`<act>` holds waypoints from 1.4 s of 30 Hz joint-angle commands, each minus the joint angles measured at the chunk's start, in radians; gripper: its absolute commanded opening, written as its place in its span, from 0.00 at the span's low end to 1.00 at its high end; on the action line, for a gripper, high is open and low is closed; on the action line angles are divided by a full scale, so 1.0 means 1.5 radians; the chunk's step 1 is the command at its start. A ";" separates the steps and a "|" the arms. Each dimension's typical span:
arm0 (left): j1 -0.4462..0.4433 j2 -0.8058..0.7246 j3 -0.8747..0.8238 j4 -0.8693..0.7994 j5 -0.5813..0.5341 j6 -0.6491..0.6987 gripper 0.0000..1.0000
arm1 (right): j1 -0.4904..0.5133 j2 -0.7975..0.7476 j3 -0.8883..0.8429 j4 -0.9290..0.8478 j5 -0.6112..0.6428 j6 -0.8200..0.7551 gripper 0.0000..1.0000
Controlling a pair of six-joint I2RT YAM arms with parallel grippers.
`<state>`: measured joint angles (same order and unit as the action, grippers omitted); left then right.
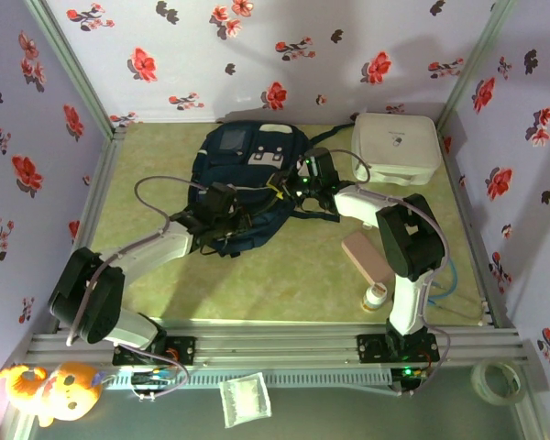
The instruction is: Pack books, pencil case, and school supplies into a backpack
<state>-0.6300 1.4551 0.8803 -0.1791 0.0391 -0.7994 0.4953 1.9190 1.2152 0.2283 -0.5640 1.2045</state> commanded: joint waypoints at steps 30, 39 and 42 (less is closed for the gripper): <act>0.017 0.033 0.000 0.071 0.033 0.059 0.12 | -0.004 -0.006 -0.008 0.030 -0.003 0.001 0.11; 0.040 -0.007 -0.010 -0.001 -0.020 0.097 0.00 | -0.033 -0.022 -0.012 0.006 0.015 -0.024 0.10; 0.077 -0.034 -0.041 0.003 -0.019 0.095 0.00 | -0.050 -0.029 -0.016 -0.010 0.025 -0.033 0.08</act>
<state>-0.5808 1.4555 0.8612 -0.1390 0.0864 -0.6868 0.4751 1.9186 1.2030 0.2333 -0.5724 1.2007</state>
